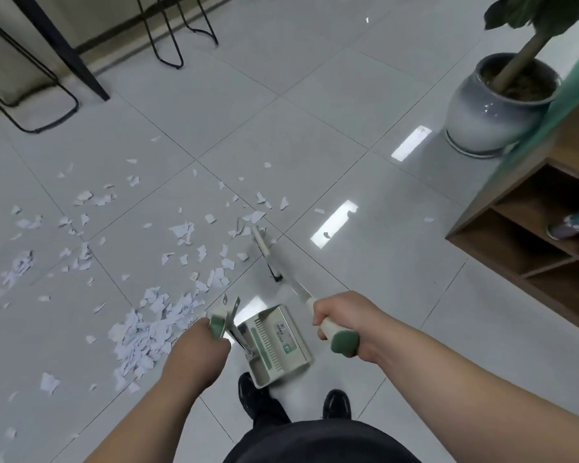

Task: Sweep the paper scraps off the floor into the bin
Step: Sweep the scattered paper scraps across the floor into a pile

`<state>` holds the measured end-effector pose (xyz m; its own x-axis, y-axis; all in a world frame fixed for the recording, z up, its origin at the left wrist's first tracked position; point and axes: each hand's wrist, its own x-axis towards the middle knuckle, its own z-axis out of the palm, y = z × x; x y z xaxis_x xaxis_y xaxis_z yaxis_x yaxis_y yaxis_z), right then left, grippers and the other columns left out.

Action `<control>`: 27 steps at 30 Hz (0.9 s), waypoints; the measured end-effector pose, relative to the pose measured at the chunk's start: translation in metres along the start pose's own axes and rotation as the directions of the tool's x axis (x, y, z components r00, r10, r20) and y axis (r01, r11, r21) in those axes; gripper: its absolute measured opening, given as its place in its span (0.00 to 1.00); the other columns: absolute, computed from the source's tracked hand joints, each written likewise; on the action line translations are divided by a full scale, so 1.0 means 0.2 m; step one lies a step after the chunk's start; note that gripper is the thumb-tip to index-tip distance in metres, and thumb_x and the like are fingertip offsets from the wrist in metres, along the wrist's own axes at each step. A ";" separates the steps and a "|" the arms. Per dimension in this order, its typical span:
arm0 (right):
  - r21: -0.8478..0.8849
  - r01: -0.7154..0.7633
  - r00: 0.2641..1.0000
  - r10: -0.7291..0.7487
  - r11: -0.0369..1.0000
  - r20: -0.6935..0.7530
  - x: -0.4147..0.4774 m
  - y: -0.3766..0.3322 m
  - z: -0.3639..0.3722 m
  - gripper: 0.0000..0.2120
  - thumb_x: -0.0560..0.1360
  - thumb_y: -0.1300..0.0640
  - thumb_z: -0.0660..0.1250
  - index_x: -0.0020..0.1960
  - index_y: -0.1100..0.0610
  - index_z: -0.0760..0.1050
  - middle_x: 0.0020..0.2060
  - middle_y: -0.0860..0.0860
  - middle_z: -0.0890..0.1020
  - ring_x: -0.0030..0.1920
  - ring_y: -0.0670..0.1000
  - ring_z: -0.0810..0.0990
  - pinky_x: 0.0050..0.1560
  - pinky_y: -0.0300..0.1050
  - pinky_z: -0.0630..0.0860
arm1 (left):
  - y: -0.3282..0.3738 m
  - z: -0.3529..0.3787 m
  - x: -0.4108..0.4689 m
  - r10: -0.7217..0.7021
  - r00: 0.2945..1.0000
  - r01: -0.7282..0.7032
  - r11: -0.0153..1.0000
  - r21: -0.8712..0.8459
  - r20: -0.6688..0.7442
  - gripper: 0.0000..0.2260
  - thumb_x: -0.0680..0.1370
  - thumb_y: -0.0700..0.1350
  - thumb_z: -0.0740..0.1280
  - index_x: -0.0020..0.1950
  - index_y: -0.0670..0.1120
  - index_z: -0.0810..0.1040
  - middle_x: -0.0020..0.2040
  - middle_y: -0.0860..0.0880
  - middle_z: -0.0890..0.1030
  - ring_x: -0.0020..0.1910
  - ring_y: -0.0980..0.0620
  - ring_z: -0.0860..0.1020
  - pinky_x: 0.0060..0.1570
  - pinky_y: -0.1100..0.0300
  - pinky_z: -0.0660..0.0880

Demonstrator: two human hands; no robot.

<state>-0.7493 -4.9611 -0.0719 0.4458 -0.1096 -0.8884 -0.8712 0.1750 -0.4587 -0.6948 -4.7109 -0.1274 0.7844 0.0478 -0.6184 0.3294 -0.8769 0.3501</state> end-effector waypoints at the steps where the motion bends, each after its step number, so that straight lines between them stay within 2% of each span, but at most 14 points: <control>1: -0.020 0.010 0.999 -0.011 1.000 -0.035 0.03 -0.03 0.01 0.03 0.69 0.65 0.69 0.41 0.59 0.77 0.29 0.58 0.77 0.19 0.51 0.70 0.25 0.33 0.62 | -0.02 -0.03 0.02 -0.001 1.000 0.001 1.000 -0.005 0.002 0.07 0.73 0.41 0.62 0.49 0.49 0.75 0.35 0.47 0.78 0.31 0.45 0.74 0.33 0.58 0.70; 5: -0.081 0.017 0.986 -0.030 0.997 -0.164 0.26 -0.15 0.03 0.06 0.67 0.63 0.70 0.44 0.60 0.77 0.36 0.59 0.78 0.27 0.54 0.74 0.27 0.34 0.63 | -0.11 -0.16 0.13 -0.022 1.000 0.022 1.000 -0.003 -0.002 0.08 0.73 0.41 0.62 0.49 0.50 0.76 0.35 0.47 0.78 0.31 0.45 0.75 0.32 0.58 0.71; 8: -0.115 0.009 0.970 -0.036 0.993 -0.240 0.44 -0.23 0.02 0.11 0.65 0.62 0.70 0.48 0.59 0.77 0.41 0.59 0.75 0.36 0.57 0.72 0.28 0.36 0.63 | -0.19 -0.27 0.20 -0.048 0.999 0.048 0.999 -0.015 -0.006 0.08 0.73 0.41 0.60 0.49 0.49 0.75 0.35 0.47 0.76 0.31 0.45 0.75 0.33 0.57 0.72; 15: -0.149 -0.031 0.935 -0.024 0.988 -0.353 0.75 -0.39 0.18 0.10 0.65 0.63 0.68 0.46 0.57 0.72 0.37 0.55 0.72 0.30 0.52 0.66 0.27 0.36 0.59 | -0.38 -0.46 0.35 -0.049 0.998 0.048 0.998 -0.032 -0.028 0.07 0.74 0.41 0.60 0.49 0.51 0.75 0.35 0.48 0.77 0.31 0.46 0.75 0.32 0.57 0.73; 18: -0.211 -0.046 0.950 -0.023 0.976 -0.311 0.80 -0.42 0.40 0.09 0.66 0.63 0.68 0.44 0.56 0.70 0.33 0.54 0.71 0.28 0.51 0.64 0.28 0.37 0.58 | -0.45 -0.54 0.41 -0.062 0.998 0.061 0.997 -0.049 -0.028 0.06 0.74 0.42 0.60 0.47 0.49 0.74 0.34 0.48 0.75 0.30 0.46 0.73 0.33 0.55 0.72; 24: -0.318 -0.055 0.989 0.008 0.947 -0.150 0.72 -0.37 0.87 0.08 0.68 0.63 0.68 0.47 0.60 0.73 0.36 0.54 0.67 0.31 0.52 0.62 0.27 0.38 0.57 | -0.54 -0.63 0.48 -0.083 0.996 0.081 0.993 -0.080 -0.023 0.01 0.74 0.42 0.61 0.44 0.48 0.71 0.36 0.48 0.76 0.32 0.46 0.74 0.34 0.56 0.72; 27: -0.313 -0.036 0.998 0.018 0.949 -0.061 0.66 -0.39 1.04 0.07 0.68 0.63 0.68 0.46 0.58 0.74 0.34 0.53 0.65 0.31 0.52 0.61 0.27 0.37 0.56 | -0.54 -0.66 0.50 -0.073 0.997 0.070 0.995 -0.075 -0.032 0.04 0.76 0.41 0.62 0.42 0.47 0.69 0.37 0.49 0.76 0.34 0.48 0.73 0.33 0.57 0.67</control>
<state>-0.5803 -4.7854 -0.1574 0.4170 -0.1656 -0.8937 -0.9072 -0.1357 -0.3981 -0.5815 -4.5486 -0.1336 0.7748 0.1271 -0.6193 0.4225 -0.8329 0.3576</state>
